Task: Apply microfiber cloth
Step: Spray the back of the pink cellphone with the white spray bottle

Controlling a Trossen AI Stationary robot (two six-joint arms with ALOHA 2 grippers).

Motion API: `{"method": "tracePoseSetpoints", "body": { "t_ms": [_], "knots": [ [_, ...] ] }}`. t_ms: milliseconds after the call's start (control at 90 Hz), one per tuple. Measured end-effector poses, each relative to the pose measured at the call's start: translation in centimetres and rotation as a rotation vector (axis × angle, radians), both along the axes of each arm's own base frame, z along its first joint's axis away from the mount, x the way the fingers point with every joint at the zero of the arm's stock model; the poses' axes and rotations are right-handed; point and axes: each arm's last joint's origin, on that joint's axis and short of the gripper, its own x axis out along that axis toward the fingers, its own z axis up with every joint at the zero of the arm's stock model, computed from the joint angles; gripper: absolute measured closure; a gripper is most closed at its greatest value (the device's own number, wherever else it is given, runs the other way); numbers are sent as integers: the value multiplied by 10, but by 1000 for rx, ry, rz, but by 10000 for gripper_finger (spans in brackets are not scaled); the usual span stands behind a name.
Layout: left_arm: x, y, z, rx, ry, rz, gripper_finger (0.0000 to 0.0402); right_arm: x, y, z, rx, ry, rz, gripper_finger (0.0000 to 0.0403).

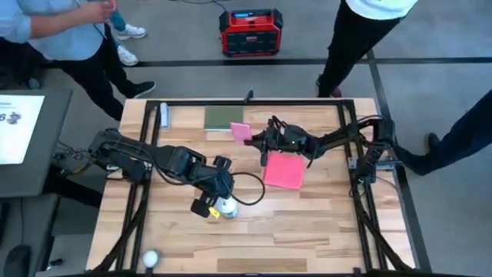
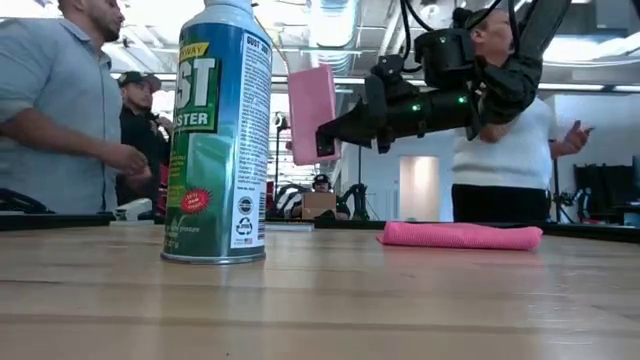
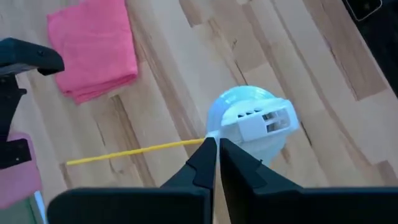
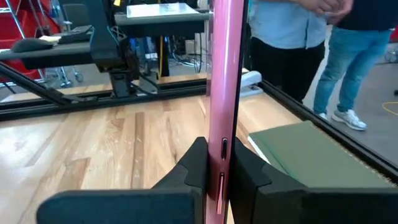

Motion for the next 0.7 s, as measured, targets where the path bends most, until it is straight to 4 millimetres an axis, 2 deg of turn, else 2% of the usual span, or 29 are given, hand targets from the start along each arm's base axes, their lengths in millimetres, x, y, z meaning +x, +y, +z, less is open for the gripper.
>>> {"method": "tracePoseSetpoints", "body": {
  "t_ms": [333,700],
  "knots": [
    [5,10,1,3,-23,10,402,0,0,0,2,-4,-3,386],
    [5,6,0,-37,-13,10,402,0,0,0,3,0,-3,386]
  ]
}}
